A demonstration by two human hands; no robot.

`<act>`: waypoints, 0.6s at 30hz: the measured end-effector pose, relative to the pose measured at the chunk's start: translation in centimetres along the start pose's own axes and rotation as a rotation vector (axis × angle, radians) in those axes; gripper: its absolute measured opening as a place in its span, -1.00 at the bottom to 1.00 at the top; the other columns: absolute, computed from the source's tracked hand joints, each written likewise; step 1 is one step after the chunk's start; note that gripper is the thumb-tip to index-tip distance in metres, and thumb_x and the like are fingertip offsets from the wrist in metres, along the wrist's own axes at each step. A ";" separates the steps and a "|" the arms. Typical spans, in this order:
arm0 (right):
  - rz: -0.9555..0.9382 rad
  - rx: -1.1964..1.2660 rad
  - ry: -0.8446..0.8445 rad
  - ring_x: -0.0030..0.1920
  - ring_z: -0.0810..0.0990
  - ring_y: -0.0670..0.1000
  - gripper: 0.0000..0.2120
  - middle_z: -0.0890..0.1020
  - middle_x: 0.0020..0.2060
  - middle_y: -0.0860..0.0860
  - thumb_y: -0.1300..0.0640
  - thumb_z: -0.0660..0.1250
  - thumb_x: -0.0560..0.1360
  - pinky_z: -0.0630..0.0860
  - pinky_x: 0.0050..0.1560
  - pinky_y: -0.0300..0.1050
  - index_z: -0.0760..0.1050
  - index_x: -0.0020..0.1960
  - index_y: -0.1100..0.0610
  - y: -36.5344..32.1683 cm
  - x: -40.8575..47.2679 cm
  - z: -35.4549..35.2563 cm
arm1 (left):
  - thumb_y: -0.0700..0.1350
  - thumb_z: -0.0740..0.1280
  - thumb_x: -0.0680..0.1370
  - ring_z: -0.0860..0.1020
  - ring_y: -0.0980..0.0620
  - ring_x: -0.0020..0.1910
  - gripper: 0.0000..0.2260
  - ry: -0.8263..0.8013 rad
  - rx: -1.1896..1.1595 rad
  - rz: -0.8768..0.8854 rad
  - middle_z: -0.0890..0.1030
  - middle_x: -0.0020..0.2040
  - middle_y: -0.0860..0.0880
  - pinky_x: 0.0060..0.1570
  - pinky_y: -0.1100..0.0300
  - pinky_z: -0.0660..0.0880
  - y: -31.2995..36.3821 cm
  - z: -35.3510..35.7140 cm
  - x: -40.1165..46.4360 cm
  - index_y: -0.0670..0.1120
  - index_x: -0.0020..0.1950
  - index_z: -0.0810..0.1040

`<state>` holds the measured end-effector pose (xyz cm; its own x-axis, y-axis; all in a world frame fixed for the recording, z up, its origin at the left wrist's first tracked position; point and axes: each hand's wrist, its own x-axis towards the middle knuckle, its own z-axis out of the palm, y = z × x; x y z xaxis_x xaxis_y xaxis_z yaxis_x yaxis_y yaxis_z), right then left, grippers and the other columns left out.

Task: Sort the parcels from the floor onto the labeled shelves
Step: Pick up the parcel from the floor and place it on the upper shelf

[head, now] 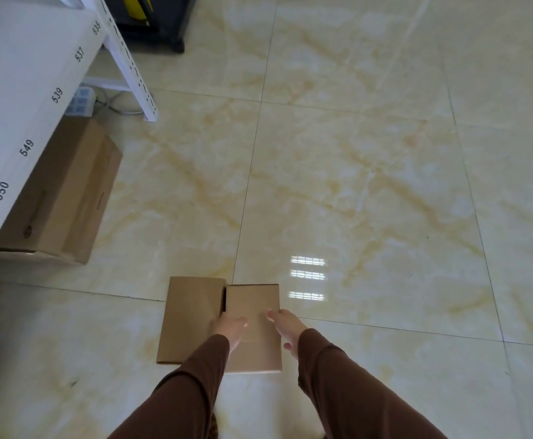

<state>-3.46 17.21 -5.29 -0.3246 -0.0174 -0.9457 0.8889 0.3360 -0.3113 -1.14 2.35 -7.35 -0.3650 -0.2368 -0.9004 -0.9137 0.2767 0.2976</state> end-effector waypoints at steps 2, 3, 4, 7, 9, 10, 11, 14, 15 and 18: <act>-0.015 0.022 -0.006 0.39 0.48 0.16 -0.49 0.44 0.52 0.16 0.04 0.16 0.72 0.38 0.24 -0.09 0.28 0.60 0.23 -0.4 -1.2 -0.8 | -0.04 0.30 0.60 0.43 -0.22 0.46 -0.45 -0.051 -0.061 -0.029 0.42 0.50 -0.27 0.39 0.06 0.36 0.5 -0.3 -0.9 -0.29 0.53 0.37; -0.028 0.044 -0.014 0.27 0.50 0.13 -0.52 0.47 0.50 0.15 0.05 0.16 0.72 0.37 0.17 -0.11 0.30 0.59 0.22 -0.6 -2.1 -1.4 | -0.08 0.30 0.63 0.40 -0.21 0.49 -0.46 -0.067 -0.092 -0.035 0.38 0.54 -0.26 0.39 0.06 0.34 0.9 -0.5 -1.5 -0.28 0.56 0.32; -0.049 0.072 -0.014 0.19 0.47 0.08 -0.53 0.49 0.48 0.15 0.05 0.16 0.72 0.37 0.11 -0.14 0.32 0.58 0.22 -1.0 -3.2 -2.0 | -0.10 0.29 0.64 0.38 -0.21 0.50 -0.46 -0.068 -0.118 -0.026 0.36 0.56 -0.25 0.41 0.05 0.33 1.4 -0.8 -2.3 -0.26 0.58 0.30; -0.095 0.189 0.021 0.15 0.44 0.04 -0.53 0.51 0.38 0.13 0.06 0.17 0.73 0.38 -0.02 -0.14 0.29 0.59 0.19 -2.6 -7.7 -4.1 | -0.12 0.29 0.64 0.42 -0.19 0.46 -0.48 -0.060 -0.143 0.034 0.40 0.52 -0.22 0.42 0.03 0.37 4.2 -2.1 -6.5 -0.21 0.59 0.30; -0.147 0.246 0.055 0.23 0.49 0.07 -0.47 0.50 0.36 0.07 0.01 0.22 0.70 0.42 0.01 -0.12 0.25 0.62 0.11 -4.1 -11.3 -5.6 | -0.12 0.28 0.65 0.46 -0.14 0.34 -0.50 -0.066 -0.175 0.088 0.44 0.46 -0.19 0.32 0.09 0.41 7.0 -3.1 -10.7 -0.17 0.58 0.30; -0.173 0.266 0.077 0.32 0.49 0.08 -0.42 0.48 0.44 0.05 -0.03 0.25 0.68 0.44 0.11 -0.11 0.22 0.65 0.07 -5.1 -13.6 -6.3 | -0.12 0.27 0.65 0.48 -0.10 0.24 -0.52 -0.068 -0.202 0.119 0.46 0.39 -0.17 0.22 0.13 0.42 8.6 -3.6 -13.0 -0.15 0.56 0.32; -0.205 0.286 0.093 0.42 0.47 0.09 -0.37 0.44 0.51 0.02 -0.08 0.27 0.65 0.43 0.27 -0.08 0.19 0.67 0.03 -6.1 -16.1 -7.0 | -0.11 0.27 0.65 0.48 -0.07 0.14 -0.56 -0.064 -0.231 0.149 0.48 0.31 -0.13 0.12 0.15 0.41 10.3 -4.2 -15.6 -0.14 0.53 0.33; -0.323 0.354 0.099 0.54 0.38 0.09 -0.24 0.33 0.60 -0.04 -0.16 0.29 0.58 0.31 0.54 0.07 0.07 0.69 -0.08 -9.7 -24.4 -10.0 | -0.07 0.31 0.64 0.53 -0.03 0.17 -0.58 -0.067 -0.314 0.260 0.49 0.36 -0.08 0.08 0.12 0.44 15.6 -6.2 -24.4 -0.08 0.48 0.33; -0.362 0.360 0.107 0.53 0.39 0.08 -0.23 0.33 0.60 -0.05 -0.18 0.28 0.57 0.33 0.52 0.07 0.06 0.69 -0.11 -11.1 -27.7 -11.2 | -0.05 0.33 0.63 0.53 -0.05 0.27 -0.56 -0.074 -0.321 0.296 0.48 0.43 -0.08 0.18 0.08 0.44 17.4 -6.8 -27.6 -0.06 0.48 0.32; -0.499 0.376 0.149 0.46 0.45 0.03 -0.27 0.39 0.56 -0.05 -0.16 0.27 0.59 0.39 0.43 -0.02 0.11 0.69 -0.10 -15.2 -38.3 -14.9 | -0.04 0.34 0.63 0.48 -0.06 0.40 -0.53 -0.096 -0.370 0.425 0.42 0.51 -0.04 0.28 0.08 0.39 23.0 -9.1 -38.3 -0.03 0.51 0.31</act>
<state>-9.37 26.81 37.01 -0.7458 0.0541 -0.6640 0.6633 -0.0327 -0.7476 -9.82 9.33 36.85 -0.7124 -0.0858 -0.6965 -0.6978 -0.0197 0.7161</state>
